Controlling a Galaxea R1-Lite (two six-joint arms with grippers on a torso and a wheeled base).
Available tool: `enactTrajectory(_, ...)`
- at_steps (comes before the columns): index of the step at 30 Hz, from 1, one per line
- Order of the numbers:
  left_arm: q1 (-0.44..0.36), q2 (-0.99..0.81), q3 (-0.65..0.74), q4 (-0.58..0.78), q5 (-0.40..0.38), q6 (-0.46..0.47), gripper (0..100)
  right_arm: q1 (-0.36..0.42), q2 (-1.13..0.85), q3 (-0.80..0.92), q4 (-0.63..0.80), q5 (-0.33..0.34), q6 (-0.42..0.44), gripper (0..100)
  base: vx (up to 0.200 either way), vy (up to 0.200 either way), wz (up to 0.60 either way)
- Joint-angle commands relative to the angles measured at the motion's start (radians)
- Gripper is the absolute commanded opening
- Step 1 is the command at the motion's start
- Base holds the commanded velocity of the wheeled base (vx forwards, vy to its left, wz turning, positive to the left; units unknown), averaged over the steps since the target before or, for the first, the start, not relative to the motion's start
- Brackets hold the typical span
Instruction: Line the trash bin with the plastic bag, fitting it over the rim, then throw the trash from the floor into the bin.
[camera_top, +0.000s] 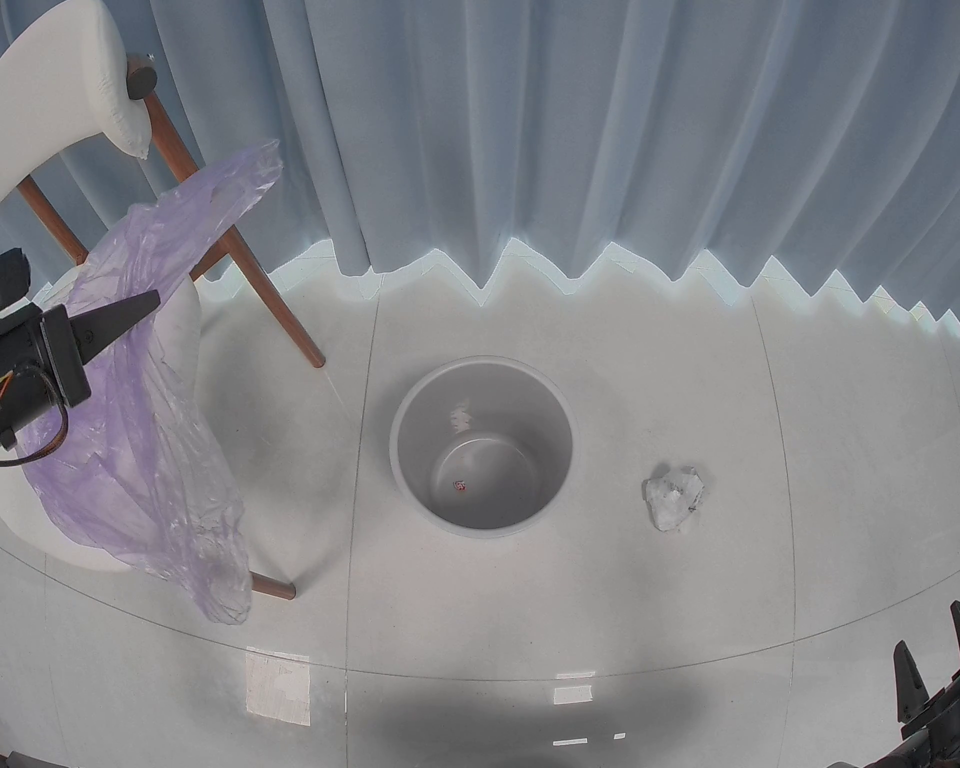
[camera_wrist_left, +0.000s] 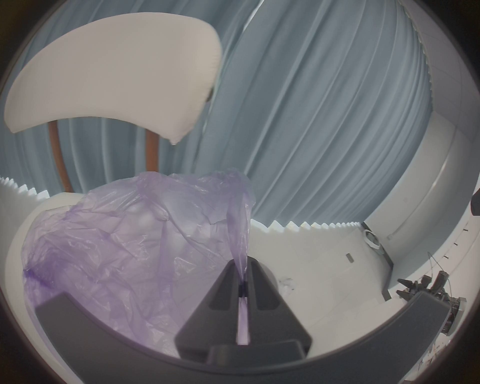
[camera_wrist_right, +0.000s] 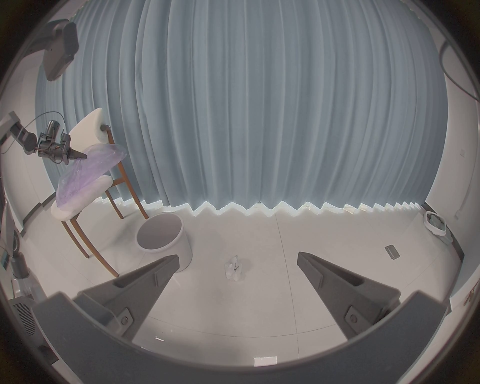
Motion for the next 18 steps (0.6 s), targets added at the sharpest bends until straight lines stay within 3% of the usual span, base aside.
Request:
enactTrajectory(1, -0.093, -0.009, -0.006, -0.002, -0.001, -0.003, 0, 0.0, -0.017, 0.018, -0.001, -0.001, 0.001, 100, 0.0, 0.0, 0.0)
enactTrajectory(9, -0.271, 0.027, -0.061, -0.004, 0.007, -0.003, 0, 0.0, -0.017, 0.018, -0.001, -0.001, 0.001, 100, 0.0, 0.0, 0.0)
enactTrajectory(18, -0.344, 0.15, -0.163, -0.018, -0.005, -0.003, 0, 0.0, -0.017, 0.018, -0.001, -0.002, 0.001, 100, 0.0, 0.0, 0.0)
